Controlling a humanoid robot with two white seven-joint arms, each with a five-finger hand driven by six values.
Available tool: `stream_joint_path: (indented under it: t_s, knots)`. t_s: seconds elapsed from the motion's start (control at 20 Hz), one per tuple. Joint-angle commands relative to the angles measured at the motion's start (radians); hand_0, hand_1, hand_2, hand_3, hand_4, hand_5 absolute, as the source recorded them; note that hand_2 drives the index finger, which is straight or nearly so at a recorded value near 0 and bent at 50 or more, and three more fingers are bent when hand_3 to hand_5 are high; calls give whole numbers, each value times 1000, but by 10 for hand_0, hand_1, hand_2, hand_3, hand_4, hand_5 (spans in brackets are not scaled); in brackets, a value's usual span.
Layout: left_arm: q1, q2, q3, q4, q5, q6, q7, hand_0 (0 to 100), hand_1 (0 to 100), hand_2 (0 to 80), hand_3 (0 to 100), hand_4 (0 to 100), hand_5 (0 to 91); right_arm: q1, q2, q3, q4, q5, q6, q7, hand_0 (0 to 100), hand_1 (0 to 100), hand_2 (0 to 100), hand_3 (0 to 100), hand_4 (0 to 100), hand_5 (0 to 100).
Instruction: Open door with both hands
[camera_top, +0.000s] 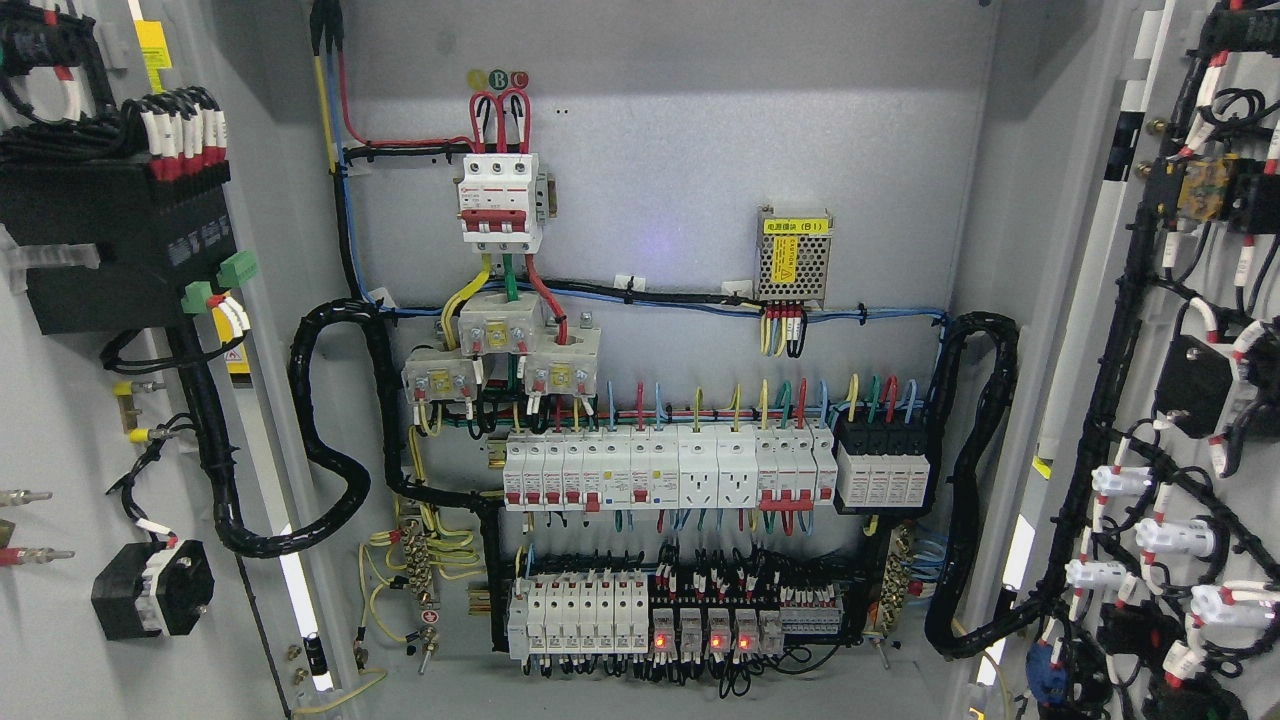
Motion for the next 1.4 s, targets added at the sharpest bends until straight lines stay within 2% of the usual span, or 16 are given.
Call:
stream_joint_path:
  t_s: [0.0,0.1,0.2,0.3,0.35,0.4,0.5,0.65,0.75,0.9,1.0,1.2,1.25,1.35]
  knots:
    - [-2,8,0,-1,-1,0,0,120,556,0,0,0,0,145,-13,-308,-26,32,39,3,0,500,40,0,0,0]
    - [4,12,0,-5,0,-2,0,120,556,0,0,0,0,210,-59,-350,-70,116,13,0,0,500,40,0,0,0]
    - [38,13,2,-80,3,-2,0,120,556,0,0,0,0,282,-85,-364,-107,181,-41,1,0,500,40,0,0,0]
    - [128,28,0,-274,2,-3,0,120,556,0,0,0,0,352,-90,-371,-133,251,-116,0,0,500,40,0,0,0]
    - [177,59,0,-410,0,-3,0,120,556,0,0,0,0,386,-104,-381,-156,286,-159,0,0,500,40,0,0,0]
    - [220,90,0,-542,0,-2,-2,120,556,0,0,0,0,420,-125,-403,-172,311,-203,0,0,500,40,0,0,0]
    - [259,113,2,-759,0,-3,-6,120,556,0,0,0,0,522,-134,-468,-190,345,-276,0,0,500,40,0,0,0]
    - [282,122,64,-1000,0,-3,-8,120,556,0,0,0,0,628,-140,-499,-244,408,-308,0,0,500,40,0,0,0]
    - [308,124,69,-1155,-1,-3,-31,120,556,0,0,0,0,691,-169,-526,-294,416,-314,0,0,500,40,0,0,0]
    - [378,127,69,-1393,-4,-3,-136,120,556,0,0,0,0,777,-171,-613,-388,416,-345,0,0,500,40,0,0,0]
    - [410,128,72,-1509,-4,-3,-178,120,556,0,0,0,0,813,-161,-655,-463,416,-354,0,0,500,40,0,0,0]
    - [420,179,75,-1677,-6,-3,-186,120,556,0,0,0,0,889,-156,-738,-564,411,-357,1,0,500,40,0,0,0]
    - [420,189,77,-1709,-6,-5,-186,120,556,0,0,0,0,908,-157,-744,-583,411,-360,3,0,500,40,0,0,0]
    - [421,209,82,-1790,-9,-5,-184,120,556,0,0,0,0,920,-156,-753,-586,412,-417,1,0,500,40,0,0,0]
